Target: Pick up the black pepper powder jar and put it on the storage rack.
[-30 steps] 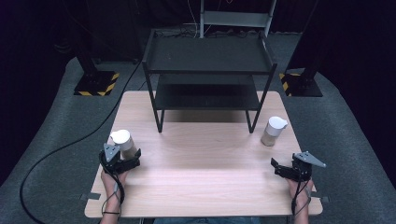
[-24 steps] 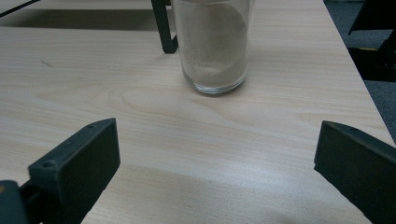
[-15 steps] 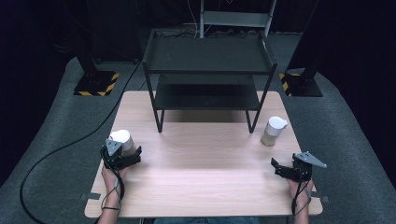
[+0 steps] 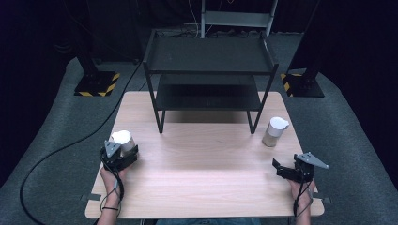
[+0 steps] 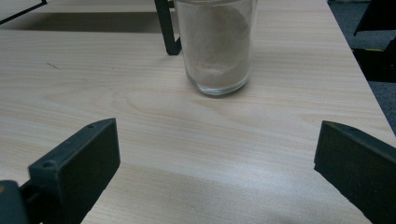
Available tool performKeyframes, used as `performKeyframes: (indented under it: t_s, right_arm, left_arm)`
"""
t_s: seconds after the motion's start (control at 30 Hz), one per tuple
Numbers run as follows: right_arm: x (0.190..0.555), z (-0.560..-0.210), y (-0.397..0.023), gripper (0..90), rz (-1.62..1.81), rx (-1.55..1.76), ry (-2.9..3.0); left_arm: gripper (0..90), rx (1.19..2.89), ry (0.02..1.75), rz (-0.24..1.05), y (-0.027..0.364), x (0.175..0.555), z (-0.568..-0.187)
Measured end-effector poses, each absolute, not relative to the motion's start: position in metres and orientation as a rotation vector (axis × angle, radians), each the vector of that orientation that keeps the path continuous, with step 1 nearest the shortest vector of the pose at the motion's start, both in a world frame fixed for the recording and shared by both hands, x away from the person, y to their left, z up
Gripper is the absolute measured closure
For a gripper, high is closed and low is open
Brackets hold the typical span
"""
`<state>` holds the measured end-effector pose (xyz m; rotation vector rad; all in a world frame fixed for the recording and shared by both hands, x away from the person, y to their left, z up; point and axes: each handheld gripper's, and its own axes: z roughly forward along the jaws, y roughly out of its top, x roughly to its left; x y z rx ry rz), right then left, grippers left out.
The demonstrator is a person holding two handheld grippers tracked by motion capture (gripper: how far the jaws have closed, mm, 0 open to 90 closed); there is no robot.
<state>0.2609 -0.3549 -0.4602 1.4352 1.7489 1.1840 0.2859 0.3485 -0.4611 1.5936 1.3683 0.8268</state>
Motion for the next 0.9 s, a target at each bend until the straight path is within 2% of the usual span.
performKeyframes:
  t_s: [0.17, 0.9]
  right_arm:
    - [0.260, -0.462, -0.357, 0.5, 1.200, 1.440, 1.735]
    - [0.261, -0.461, -0.356, 0.5, 1.188, 1.430, 1.751]
  left_arm:
    - [30.4, 1.589, 1.374, 0.791, 0.356, 0.287, -0.457]
    - [30.4, 1.658, 1.245, 0.794, 0.342, 0.285, -0.415]
